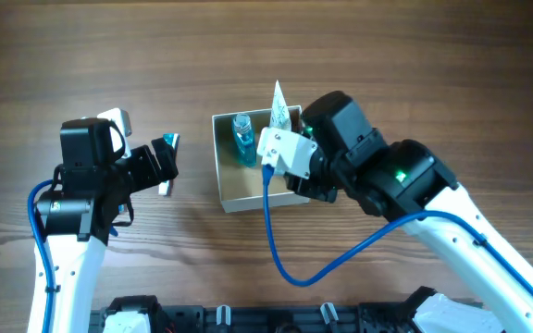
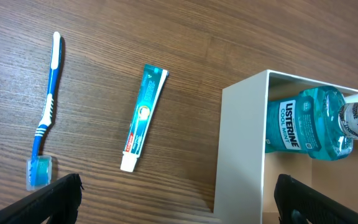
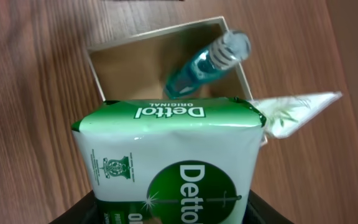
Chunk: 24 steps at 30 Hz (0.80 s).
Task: Pack container
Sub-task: 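Carry the soap bar into the box and lower it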
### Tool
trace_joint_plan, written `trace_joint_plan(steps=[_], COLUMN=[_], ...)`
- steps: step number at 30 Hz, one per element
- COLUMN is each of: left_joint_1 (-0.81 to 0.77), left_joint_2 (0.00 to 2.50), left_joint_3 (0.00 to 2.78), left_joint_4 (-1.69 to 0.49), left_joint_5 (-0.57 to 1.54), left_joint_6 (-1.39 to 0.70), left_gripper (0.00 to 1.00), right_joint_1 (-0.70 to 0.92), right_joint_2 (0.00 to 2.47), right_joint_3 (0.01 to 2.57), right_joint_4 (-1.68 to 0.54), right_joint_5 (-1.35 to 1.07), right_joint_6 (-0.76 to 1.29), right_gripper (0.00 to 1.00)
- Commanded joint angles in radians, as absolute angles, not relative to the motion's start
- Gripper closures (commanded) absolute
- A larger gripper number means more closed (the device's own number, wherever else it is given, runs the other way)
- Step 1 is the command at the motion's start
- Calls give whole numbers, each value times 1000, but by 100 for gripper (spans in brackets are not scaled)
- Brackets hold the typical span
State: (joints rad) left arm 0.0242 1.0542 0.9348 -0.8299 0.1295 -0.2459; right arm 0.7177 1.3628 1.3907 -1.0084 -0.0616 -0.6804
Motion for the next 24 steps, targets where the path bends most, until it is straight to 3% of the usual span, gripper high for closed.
trace_joint_plan(steps=[1, 13, 16, 21, 24], left_joint_1=[20, 19, 20, 19, 19], left_joint_2=[1055, 1055, 1055, 1055, 1055], left_joint_3=[951, 951, 951, 951, 951], left_joint_4=[-828, -828, -828, -828, -828], left_joint_5=[167, 167, 167, 167, 167], left_joint_6=[-251, -251, -251, -251, -251], left_gripper=[0, 0, 0, 0, 0], right_joint_1=[735, 743, 743, 743, 743], right_joint_2=[1438, 1648, 1676, 1710, 1719], right_joint_3=[1405, 1405, 1405, 1405, 1405], right_joint_4=[-1004, -945, -931, -897, -876], right_joint_5=[-45, -45, -45, -44, -45], right_joint_6=[-706, -706, -705, -704, -704], right_gripper=[96, 95, 81, 80, 67])
